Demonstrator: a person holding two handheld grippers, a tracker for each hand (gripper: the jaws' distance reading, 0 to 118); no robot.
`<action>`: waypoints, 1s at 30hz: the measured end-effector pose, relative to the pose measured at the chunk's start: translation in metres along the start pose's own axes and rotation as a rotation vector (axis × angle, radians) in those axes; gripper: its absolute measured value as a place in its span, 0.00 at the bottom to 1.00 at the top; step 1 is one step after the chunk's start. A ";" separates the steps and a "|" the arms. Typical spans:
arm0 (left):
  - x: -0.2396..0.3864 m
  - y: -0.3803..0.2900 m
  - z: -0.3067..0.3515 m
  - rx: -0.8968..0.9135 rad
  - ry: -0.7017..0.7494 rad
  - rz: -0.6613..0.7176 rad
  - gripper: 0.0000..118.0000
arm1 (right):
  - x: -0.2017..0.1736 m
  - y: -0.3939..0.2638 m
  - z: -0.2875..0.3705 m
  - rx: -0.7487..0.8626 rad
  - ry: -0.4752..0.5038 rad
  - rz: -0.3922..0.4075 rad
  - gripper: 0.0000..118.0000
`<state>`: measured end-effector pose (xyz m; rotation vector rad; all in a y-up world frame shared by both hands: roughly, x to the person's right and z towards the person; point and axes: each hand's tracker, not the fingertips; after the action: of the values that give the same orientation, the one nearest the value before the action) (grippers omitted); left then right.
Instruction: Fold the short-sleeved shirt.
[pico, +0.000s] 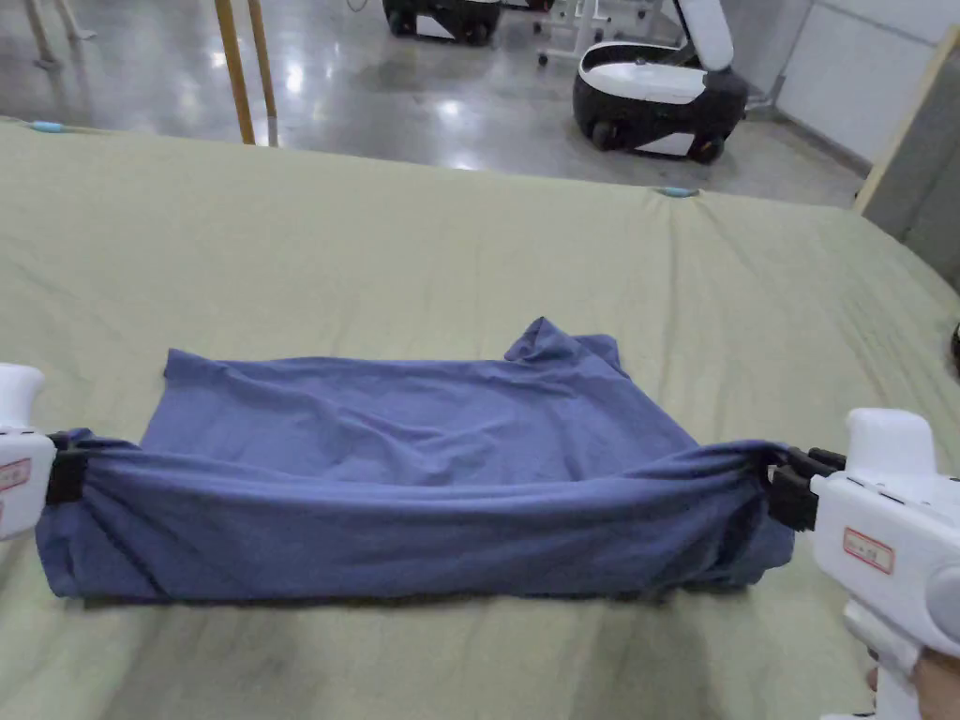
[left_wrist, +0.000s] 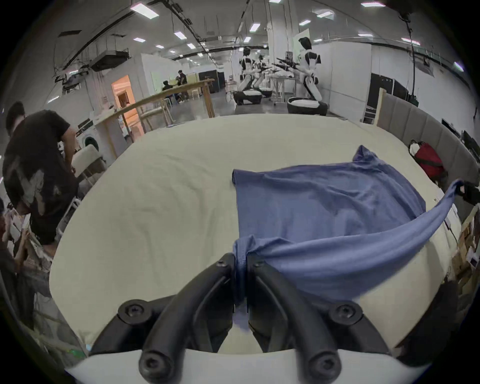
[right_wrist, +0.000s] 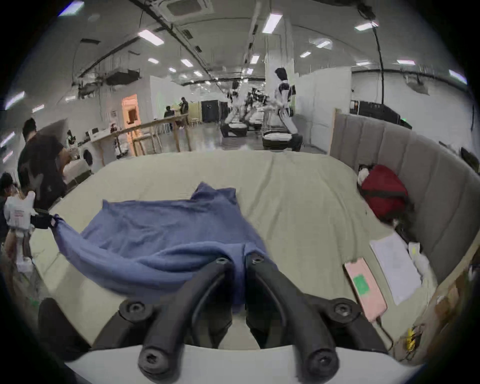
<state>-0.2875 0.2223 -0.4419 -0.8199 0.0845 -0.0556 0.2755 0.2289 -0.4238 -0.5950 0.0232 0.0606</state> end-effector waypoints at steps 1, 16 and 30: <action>0.001 0.006 -0.018 -0.033 0.036 -0.007 0.06 | -0.003 0.002 -0.023 -0.032 -0.010 0.019 0.08; 0.041 -0.050 0.053 0.217 -0.042 0.038 0.90 | -0.081 -0.026 0.029 0.076 0.143 0.072 0.95; 0.001 -0.152 0.055 0.095 -0.021 0.151 0.02 | -0.180 -0.073 0.083 0.115 0.298 -0.001 0.01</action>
<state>-0.2834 0.1592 -0.2933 -0.7170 0.1225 0.0906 0.1007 0.2058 -0.3069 -0.4846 0.3141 -0.0305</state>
